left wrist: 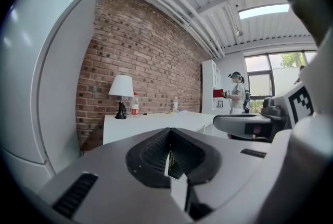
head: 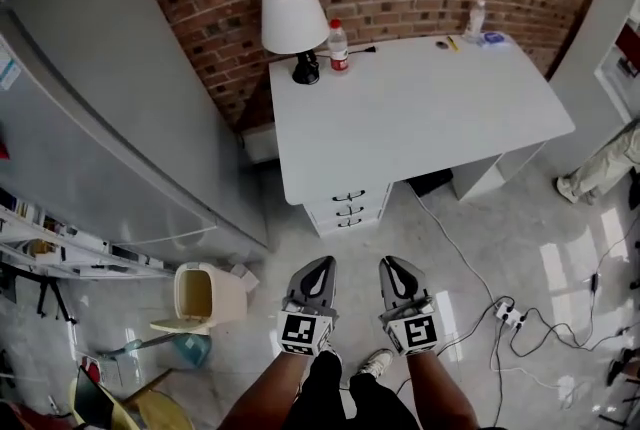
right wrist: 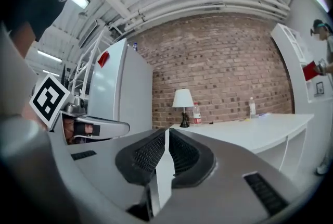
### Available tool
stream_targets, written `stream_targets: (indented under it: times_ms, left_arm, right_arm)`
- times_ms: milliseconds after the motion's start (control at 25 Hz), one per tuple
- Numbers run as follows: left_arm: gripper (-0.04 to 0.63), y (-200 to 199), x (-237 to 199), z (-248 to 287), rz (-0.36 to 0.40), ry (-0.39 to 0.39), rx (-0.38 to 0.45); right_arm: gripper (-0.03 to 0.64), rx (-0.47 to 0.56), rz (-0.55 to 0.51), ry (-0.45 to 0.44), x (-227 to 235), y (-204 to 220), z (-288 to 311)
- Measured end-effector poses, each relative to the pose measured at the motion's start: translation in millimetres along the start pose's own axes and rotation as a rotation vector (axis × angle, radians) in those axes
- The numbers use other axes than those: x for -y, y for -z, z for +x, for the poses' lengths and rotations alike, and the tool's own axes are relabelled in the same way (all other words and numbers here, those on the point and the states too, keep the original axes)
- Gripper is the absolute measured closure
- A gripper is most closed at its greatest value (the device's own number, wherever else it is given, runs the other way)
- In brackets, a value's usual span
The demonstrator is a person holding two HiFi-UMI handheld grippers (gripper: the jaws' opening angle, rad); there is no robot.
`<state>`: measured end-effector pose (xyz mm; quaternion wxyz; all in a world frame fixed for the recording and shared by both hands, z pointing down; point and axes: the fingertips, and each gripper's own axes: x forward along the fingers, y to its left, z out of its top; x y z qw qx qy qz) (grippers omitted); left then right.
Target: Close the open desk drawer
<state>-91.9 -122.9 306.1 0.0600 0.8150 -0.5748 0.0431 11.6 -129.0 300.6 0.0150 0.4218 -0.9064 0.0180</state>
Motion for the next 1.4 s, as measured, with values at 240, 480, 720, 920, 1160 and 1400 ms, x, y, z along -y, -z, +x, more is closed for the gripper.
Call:
stream_targets:
  times_ms: [240,480,720,920,1160,1400]
  left_arm:
    - [0.588,-46.8,28.4,-37.5,0.027,-0.033,0.057]
    - [0.589,-65.1,51.6,-73.4,0.051,-0.037,0.057]
    - [0.589,-93.4,73.0,-92.6,0.075,-0.038,0.097]
    - [0.589,-105.8,88.4,-93.4,0.103,-0.024,0.113]
    - [0.589,-118.7,99.7,-89.0,0.143,-0.010,0.140]
    - [0.588,-124.0,104.7,-83.4,0.143,-0.008,0.151]
  right_arm:
    - [0.575,0.001,-0.030,0.008,-14.1,-56.0,-38.8]
    - [0.584,0.004,-0.073,0.000,-34.3,-82.9,-68.2]
    - [0.589,0.054,-0.102,-0.031,-43.0,-116.2,-85.2]
    - [0.589,0.080,-0.119,-0.043,-39.9,-130.1,-90.9]
    - [0.589,0.099,-0.165,-0.055,-38.3,-140.6,-91.4]
    - [0.589,0.101,-0.177,-0.054,-30.4,-141.5,-92.4]
